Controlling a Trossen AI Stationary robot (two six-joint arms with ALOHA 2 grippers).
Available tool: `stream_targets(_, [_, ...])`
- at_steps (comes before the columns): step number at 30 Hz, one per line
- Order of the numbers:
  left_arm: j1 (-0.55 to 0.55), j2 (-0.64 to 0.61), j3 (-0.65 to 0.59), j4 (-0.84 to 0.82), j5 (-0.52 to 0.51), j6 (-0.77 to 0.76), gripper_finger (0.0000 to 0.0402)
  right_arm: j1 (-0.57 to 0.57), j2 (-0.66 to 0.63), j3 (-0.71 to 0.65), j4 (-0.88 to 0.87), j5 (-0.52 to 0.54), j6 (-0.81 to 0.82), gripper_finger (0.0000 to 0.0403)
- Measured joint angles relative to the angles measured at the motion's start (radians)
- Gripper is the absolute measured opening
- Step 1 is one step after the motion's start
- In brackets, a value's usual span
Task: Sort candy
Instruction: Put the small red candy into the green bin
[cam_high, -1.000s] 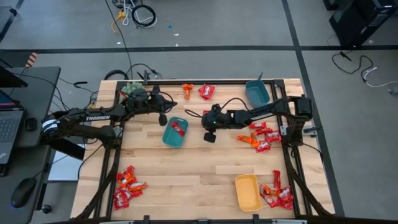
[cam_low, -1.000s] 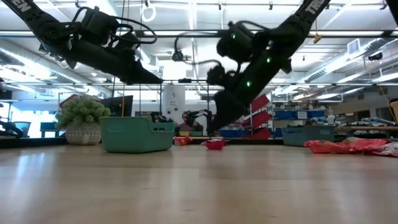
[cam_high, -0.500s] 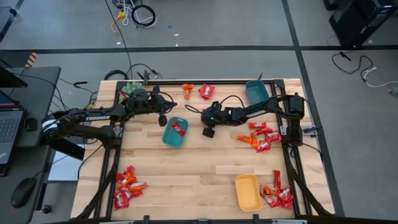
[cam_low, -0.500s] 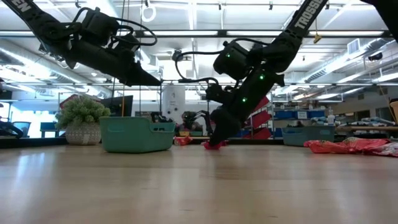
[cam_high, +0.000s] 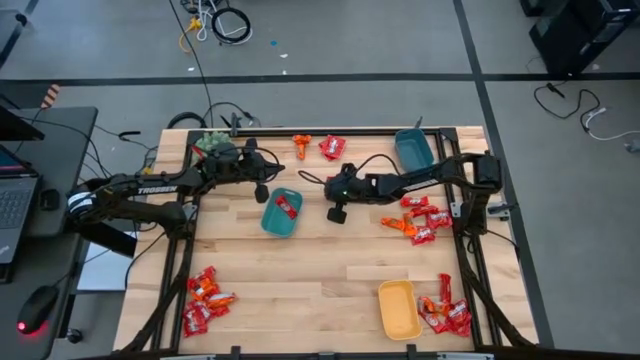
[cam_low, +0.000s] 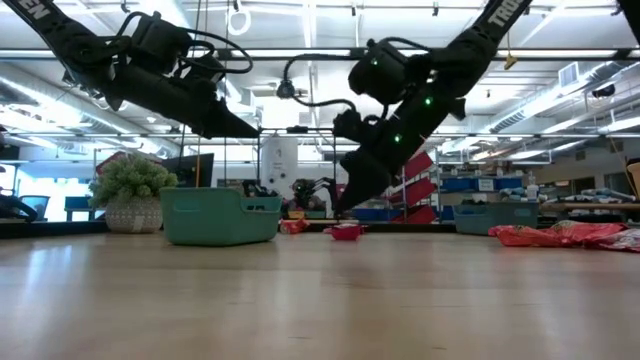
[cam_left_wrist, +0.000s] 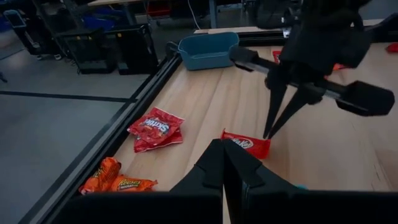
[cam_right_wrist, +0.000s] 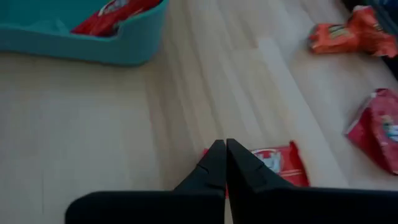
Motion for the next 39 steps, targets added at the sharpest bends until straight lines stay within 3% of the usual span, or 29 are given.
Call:
stream_targets(14, [0.0,0.0,0.0,0.001,0.0,0.0,0.0,0.038,-0.116,0.003,-0.011,-0.03,0.019,0.0004])
stream_targets(23, [0.0,0.0,0.0,-0.008,0.0,-0.001,0.0,0.025,-0.016,0.002,-0.09,-0.035,0.001,0.0087])
stream_targets(27, [0.0,0.0,0.0,-0.01,0.0,-0.002,0.0,0.007,0.018,0.002,-0.092,-0.026,0.004,0.0104])
stream_targets(34, [0.0,0.0,0.0,-0.029,0.0,-0.002,0.0,-0.026,0.066,0.005,-0.074,-0.016,-0.004,0.0087])
stream_targets(39, [0.0,0.0,0.0,-0.032,0.0,-0.002,0.0,-0.032,0.069,0.006,-0.073,-0.002,-0.009,0.0016])
